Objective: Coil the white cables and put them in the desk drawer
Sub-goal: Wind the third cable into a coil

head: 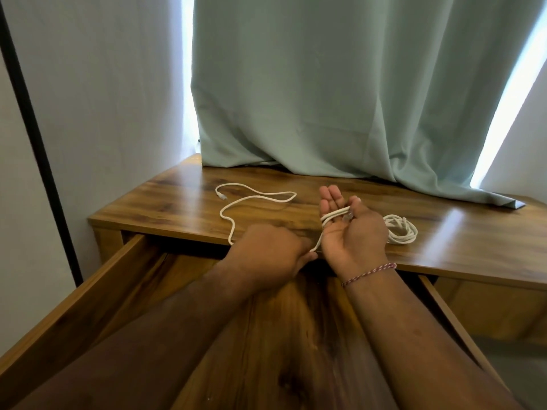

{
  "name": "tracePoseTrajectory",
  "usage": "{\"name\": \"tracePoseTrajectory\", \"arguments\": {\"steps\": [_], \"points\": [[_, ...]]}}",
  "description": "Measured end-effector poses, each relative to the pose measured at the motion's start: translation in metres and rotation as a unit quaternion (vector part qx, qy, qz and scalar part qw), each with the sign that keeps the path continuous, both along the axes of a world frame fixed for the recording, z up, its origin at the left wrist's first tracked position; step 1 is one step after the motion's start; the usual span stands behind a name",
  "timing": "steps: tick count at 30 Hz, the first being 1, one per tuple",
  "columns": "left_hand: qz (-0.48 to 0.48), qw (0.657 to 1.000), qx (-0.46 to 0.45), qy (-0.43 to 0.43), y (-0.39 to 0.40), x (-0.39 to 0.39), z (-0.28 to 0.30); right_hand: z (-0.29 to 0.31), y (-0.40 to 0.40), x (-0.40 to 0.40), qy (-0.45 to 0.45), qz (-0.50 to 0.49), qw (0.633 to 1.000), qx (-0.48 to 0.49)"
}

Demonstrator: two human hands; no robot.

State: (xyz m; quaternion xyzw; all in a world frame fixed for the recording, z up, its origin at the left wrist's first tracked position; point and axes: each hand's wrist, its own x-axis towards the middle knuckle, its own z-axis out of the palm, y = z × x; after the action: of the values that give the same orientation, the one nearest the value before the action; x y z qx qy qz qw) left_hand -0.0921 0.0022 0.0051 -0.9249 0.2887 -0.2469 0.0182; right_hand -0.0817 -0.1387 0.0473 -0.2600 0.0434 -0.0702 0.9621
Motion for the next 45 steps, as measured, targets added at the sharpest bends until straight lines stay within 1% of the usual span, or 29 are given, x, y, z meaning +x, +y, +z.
{"name": "tracePoseTrajectory", "arguments": {"steps": [2,3,4,6,8,10,13,14,16,18,20,22,23,25,26,29,31,34,37,39,42,44,45], "points": [[-0.007,0.999,-0.002,-0.032,0.001,-0.002,0.006,-0.003,0.003,0.005,0.024,-0.018,0.997,-0.071],[-0.016,0.999,-0.009,-0.044,0.003,-0.002,0.009,-0.006,0.005,0.006,0.038,-0.016,0.99,-0.135],[-0.027,0.998,-0.017,-0.056,0.005,-0.003,0.011,-0.01,0.007,0.006,0.047,-0.006,0.974,-0.221],[-0.037,0.997,-0.02,-0.066,0.008,-0.008,0.016,-0.019,0.014,0.0,0.039,0.027,0.921,-0.386],[-0.033,0.997,-0.011,-0.075,0.012,-0.01,0.019,-0.023,0.02,-0.007,0.015,0.029,0.876,-0.481],[-0.035,0.994,-0.039,-0.094,0.021,-0.012,0.026,-0.021,0.024,-0.011,-0.012,0.011,0.844,-0.535],[-0.04,0.988,-0.089,-0.123,0.038,-0.009,0.033,-0.016,0.029,-0.015,-0.083,0.001,0.777,-0.625],[-0.051,0.986,-0.098,-0.122,0.043,-0.008,0.034,-0.018,0.029,-0.014,-0.095,0.011,0.77,-0.631],[-0.084,0.985,-0.113,-0.1,0.049,-0.009,0.038,-0.019,0.029,-0.013,-0.115,0.049,0.781,-0.612],[-0.104,0.984,-0.128,-0.074,0.053,-0.008,0.04,-0.021,0.025,-0.011,-0.135,0.064,0.77,-0.62],[-0.098,0.982,-0.149,-0.056,0.057,-0.006,0.039,-0.022,0.02,-0.011,-0.159,0.059,0.73,-0.662],[-0.077,0.973,-0.211,-0.047,0.064,-0.002,0.038,-0.023,0.017,-0.013,-0.187,0.064,0.69,-0.697],[-0.07,0.965,-0.25,-0.041,0.07,0.001,0.037,-0.024,0.018,-0.015,-0.196,0.086,0.69,-0.692],[-0.078,0.951,-0.3,-0.017,0.08,0.006,0.034,-0.024,0.021,-0.017,-0.195,0.139,0.723,-0.648],[-0.09,0.949,-0.303,-0.007,0.083,0.007,0.033,-0.023,0.022,-0.017,-0.189,0.153,0.733,-0.635],[-0.124,0.951,-0.284,-0.006,0.081,0.01,0.029,-0.02,0.018,-0.017,-0.18,0.188,0.743,-0.616],[-0.128,0.943,-0.308,-0.002,0.078,0.014,0.024,-0.018,0.011,-0.017,-0.184,0.22,0.76,-0.584],[-0.137,0.924,-0.355,0.008,0.074,0.018,0.016,-0.02,0.007,-0.016,-0.192,0.26,0.803,-0.501],[-0.143,0.92,-0.363,0.03,0.068,0.016,0.007,-0.027,0.008,-0.01,-0.195,0.301,0.839,-0.409],[-0.137,0.912,-0.382,0.06,0.064,0.018,0.003,-0.03,0.007,-0.007,-0.193,0.326,0.851,-0.364],[-0.153,0.886,-0.421,0.124,0.062,0.022,-0.002,-0.033,0.006,-0.006,-0.209,0.351,0.862,-0.299],[-0.166,0.877,-0.43,0.139,0.059,0.022,-0.006,-0.031,0.007,-0.007,-0.225,0.355,0.872,-0.251],[-0.162,0.878,-0.431,0.133,0.056,0.022,-0.008,-0.029,0.008,-0.008,-0.231,0.35,0.879,-0.228]]}}
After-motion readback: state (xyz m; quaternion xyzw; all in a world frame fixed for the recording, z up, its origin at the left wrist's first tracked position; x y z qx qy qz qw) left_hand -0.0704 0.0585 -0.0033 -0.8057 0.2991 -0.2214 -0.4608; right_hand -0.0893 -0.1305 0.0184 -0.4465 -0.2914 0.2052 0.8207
